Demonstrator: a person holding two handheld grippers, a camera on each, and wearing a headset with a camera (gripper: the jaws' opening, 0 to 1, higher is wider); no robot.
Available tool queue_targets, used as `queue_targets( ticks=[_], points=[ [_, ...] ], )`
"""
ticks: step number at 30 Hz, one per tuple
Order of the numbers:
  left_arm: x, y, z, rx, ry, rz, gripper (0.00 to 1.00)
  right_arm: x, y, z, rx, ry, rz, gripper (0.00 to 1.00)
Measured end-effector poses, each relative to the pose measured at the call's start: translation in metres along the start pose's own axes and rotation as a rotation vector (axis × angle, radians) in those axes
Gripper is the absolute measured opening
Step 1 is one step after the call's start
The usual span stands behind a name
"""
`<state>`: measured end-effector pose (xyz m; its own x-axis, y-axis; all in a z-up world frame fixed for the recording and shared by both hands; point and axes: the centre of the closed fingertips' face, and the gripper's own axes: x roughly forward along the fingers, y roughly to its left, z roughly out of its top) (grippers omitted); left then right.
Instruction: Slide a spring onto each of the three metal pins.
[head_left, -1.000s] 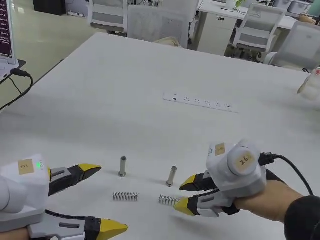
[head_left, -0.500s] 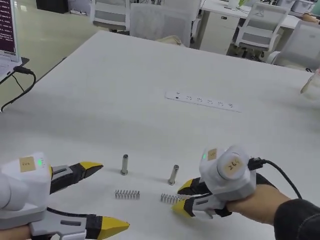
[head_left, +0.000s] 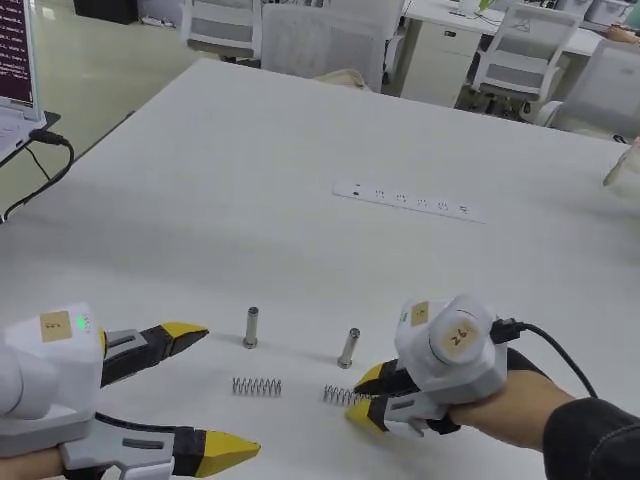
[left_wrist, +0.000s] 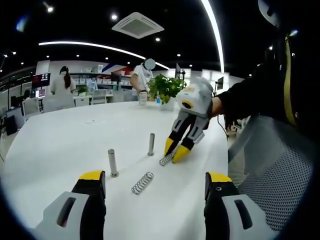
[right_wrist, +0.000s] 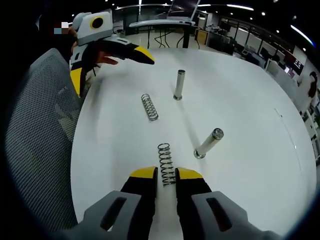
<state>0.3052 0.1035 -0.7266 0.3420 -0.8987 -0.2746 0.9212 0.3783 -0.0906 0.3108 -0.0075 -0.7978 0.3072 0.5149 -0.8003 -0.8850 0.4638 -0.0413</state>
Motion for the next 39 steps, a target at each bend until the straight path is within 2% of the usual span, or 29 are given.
queue_targets(
  ticks=[15,23,27,39],
  points=[
    [0.003,-0.006,0.005,0.015,-0.001,-0.024,0.74,-0.004,0.005,0.002,-0.017,0.009,0.003,0.08],
    [0.005,-0.01,0.007,0.024,0.004,-0.042,0.68,-0.015,0.015,0.018,-0.05,-0.008,0.02,0.08],
    [0.008,-0.015,0.009,0.034,0.005,-0.058,0.64,-0.02,0.025,0.031,-0.084,-0.021,0.039,0.08],
    [0.013,-0.023,0.013,0.063,0.009,-0.093,0.54,-0.027,0.042,0.061,-0.158,-0.044,0.073,0.08]
  ],
)
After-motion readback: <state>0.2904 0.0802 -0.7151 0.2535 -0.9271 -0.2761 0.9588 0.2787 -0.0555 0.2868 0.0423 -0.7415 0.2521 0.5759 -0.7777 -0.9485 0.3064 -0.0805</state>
